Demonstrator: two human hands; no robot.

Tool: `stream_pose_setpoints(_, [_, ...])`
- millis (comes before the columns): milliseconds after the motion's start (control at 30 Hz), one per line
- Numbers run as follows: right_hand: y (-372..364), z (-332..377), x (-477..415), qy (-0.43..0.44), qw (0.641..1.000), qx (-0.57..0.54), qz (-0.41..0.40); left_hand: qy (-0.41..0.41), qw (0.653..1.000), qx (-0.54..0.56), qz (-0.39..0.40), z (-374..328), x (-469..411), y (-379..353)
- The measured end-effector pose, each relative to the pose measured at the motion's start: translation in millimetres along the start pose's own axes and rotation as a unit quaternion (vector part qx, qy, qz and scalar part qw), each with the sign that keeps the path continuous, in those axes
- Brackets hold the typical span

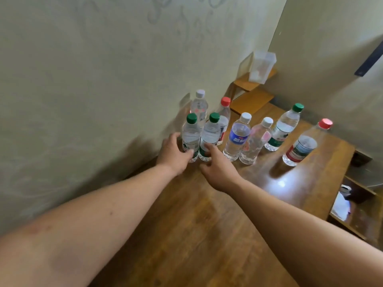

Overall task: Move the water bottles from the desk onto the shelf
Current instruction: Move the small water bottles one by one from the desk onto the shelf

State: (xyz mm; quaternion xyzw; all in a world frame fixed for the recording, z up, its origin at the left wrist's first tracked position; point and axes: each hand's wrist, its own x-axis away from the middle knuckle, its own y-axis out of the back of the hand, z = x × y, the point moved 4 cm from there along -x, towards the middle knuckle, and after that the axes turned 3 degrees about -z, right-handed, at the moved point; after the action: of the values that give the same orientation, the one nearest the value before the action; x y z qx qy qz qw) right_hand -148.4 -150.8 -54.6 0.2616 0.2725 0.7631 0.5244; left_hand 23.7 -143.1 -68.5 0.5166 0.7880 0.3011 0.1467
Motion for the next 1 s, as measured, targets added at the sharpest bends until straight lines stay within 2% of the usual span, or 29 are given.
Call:
stream_pose_setpoints(100, [5.9, 20.6, -29.5, 0.018, 0.999, -0.039, 0.017, -0.003, 1.000, -0.014, -0.018, -14.5, -34.4, -4.6])
stream_pose_setpoints(267, [2.2, 15.2, -39.5, -0.016, 0.998, -0.054, 0.000, -0.026, 0.999, -0.027, 0.022, -18.4, -64.9, -18.4])
stream_pose_setpoints(333, [-2.9, 6.2, -29.6, -0.020, 0.999, -0.041, 0.007, -0.035, 0.999, -0.030, 0.026, -17.6, -60.2, -20.3])
stream_pose_setpoints(500, [-7.5, -0.9, -1.9, -0.018, 0.999, -0.018, 0.020, -0.016, 0.998, 0.057, 0.005, 5.3, -8.6, 2.0])
stream_pose_setpoints(600, [-18.1, 14.4, 17.7, 0.007, 1.000, 0.014, 0.024, -0.008, 0.996, 0.088, -0.003, 28.4, 39.0, 37.8])
stream_pose_setpoints(733, [-56.8, 71.7, 56.3, 0.076, 0.991, 0.038, 0.106, -0.028, 0.996, 0.083, 0.033, 48.6, 105.9, 106.0])
stream_pose_setpoints(833, [-95.1, 129.6, 90.8, 0.099, 0.983, -0.001, 0.154, -0.048, 0.996, 0.067, 0.032, 62.9, 146.4, 171.0])
stream_pose_setpoints(1000, [-159.9, 242.4, 158.5, 0.142, 0.979, -0.036, 0.139, -0.067, 0.996, 0.055, 0.018, 122.0, 216.2, 289.6])
